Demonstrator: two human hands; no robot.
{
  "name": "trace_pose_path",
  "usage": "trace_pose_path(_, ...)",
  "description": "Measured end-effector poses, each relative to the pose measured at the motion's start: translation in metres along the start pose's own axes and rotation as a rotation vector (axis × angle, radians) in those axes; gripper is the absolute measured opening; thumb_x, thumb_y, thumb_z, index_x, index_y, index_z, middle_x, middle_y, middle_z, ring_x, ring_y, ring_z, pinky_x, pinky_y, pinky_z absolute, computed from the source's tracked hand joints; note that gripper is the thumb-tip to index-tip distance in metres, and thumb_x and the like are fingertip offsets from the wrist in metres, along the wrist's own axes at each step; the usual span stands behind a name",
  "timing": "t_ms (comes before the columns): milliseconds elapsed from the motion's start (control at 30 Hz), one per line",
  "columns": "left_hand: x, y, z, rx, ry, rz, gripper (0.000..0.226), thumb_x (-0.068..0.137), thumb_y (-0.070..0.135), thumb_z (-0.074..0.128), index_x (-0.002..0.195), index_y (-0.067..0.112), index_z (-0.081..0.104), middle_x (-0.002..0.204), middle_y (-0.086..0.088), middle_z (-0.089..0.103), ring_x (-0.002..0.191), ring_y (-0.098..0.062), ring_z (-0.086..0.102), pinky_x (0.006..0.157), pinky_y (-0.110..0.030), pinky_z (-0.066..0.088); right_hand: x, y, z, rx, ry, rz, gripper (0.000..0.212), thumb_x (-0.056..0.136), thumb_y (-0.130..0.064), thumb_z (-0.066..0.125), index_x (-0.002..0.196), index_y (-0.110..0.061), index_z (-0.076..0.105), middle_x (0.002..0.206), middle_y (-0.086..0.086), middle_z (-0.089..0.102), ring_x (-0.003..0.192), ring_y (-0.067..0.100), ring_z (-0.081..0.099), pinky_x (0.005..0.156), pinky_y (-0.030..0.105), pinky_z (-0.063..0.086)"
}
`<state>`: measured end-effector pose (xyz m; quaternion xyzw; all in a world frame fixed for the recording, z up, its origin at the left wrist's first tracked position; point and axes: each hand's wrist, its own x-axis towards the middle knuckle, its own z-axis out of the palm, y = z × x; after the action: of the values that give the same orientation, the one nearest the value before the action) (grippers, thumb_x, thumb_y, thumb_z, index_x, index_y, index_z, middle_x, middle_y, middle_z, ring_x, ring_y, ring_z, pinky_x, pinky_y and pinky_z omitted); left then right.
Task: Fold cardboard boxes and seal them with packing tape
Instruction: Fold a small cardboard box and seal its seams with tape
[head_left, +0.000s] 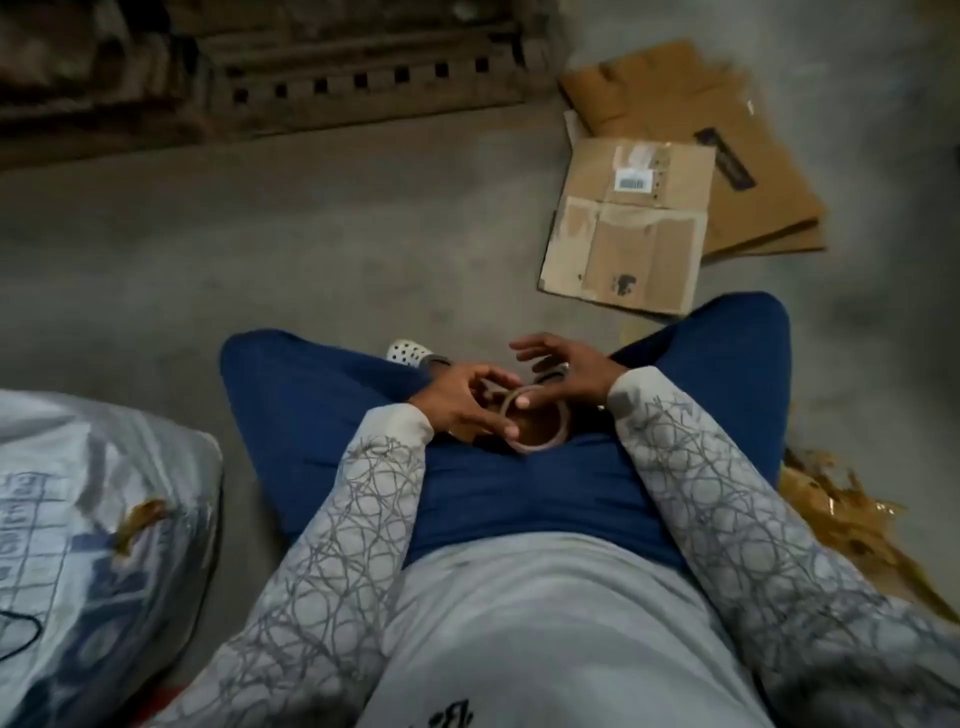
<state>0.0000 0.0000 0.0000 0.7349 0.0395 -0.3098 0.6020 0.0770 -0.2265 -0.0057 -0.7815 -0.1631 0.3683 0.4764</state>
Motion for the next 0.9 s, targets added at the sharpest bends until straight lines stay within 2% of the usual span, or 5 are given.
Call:
trace_pose_path(167, 0.000, 0.004, 0.009, 0.278, 0.007, 0.011, 0.088, 0.053, 0.005, 0.099, 0.128, 0.021, 0.058, 0.129, 0.000, 0.056, 0.103, -0.003, 0.054, 0.084, -0.017, 0.051, 0.008, 0.003, 0.007, -0.241, -0.106, 0.019, 0.083, 0.063, -0.018, 0.096, 0.133, -0.034, 0.055, 0.131, -0.004, 0.060, 0.119, 0.017, 0.057, 0.096, 0.036, 0.053)
trace_pose_path(300, 0.003, 0.004, 0.009, 0.308, 0.114, 0.123, 0.056, 0.071, -0.010, 0.082, 0.120, 0.013, 0.068, 0.104, -0.003, 0.065, 0.074, -0.013, 0.057, 0.073, -0.032, 0.057, 0.006, 0.000, 0.004, -0.317, 0.055, -0.062, 0.048, 0.077, -0.005, 0.083, 0.121, -0.020, 0.068, 0.117, 0.001, 0.069, 0.096, 0.011, 0.067, 0.089, 0.032, 0.058)
trace_pose_path(400, 0.002, 0.001, 0.007, 0.311, 0.264, 0.114, 0.031, 0.082, -0.003, 0.076, 0.109, 0.012, 0.076, 0.090, 0.002, 0.073, 0.080, -0.014, 0.068, 0.078, -0.025, 0.056, 0.005, -0.002, 0.002, -0.295, 0.177, -0.099, 0.033, 0.081, -0.002, 0.078, 0.110, -0.017, 0.075, 0.106, -0.003, 0.073, 0.078, -0.015, 0.062, 0.074, 0.007, 0.048)
trace_pose_path(533, 0.004, 0.003, 0.006, 0.300, 0.396, 0.157, 0.022, 0.086, 0.000, 0.075, 0.105, 0.011, 0.079, 0.086, 0.003, 0.075, 0.073, 0.005, 0.064, 0.071, -0.011, 0.048, 0.006, -0.002, -0.001, -0.213, 0.285, -0.119, 0.027, 0.079, -0.005, 0.082, 0.100, -0.021, 0.077, 0.094, -0.008, 0.075, 0.078, -0.005, 0.068, 0.072, 0.013, 0.054)
trace_pose_path(900, 0.041, 0.032, -0.010, -0.187, 0.662, 0.119, 0.013, 0.094, 0.006, 0.068, 0.095, 0.018, 0.074, 0.090, -0.005, 0.074, 0.082, -0.015, 0.066, 0.070, -0.025, 0.053, 0.026, -0.007, -0.013, 0.098, 0.696, -0.030, 0.017, 0.082, -0.018, 0.082, 0.098, -0.021, 0.078, 0.087, -0.012, 0.073, 0.077, -0.007, 0.066, 0.069, 0.014, 0.053)
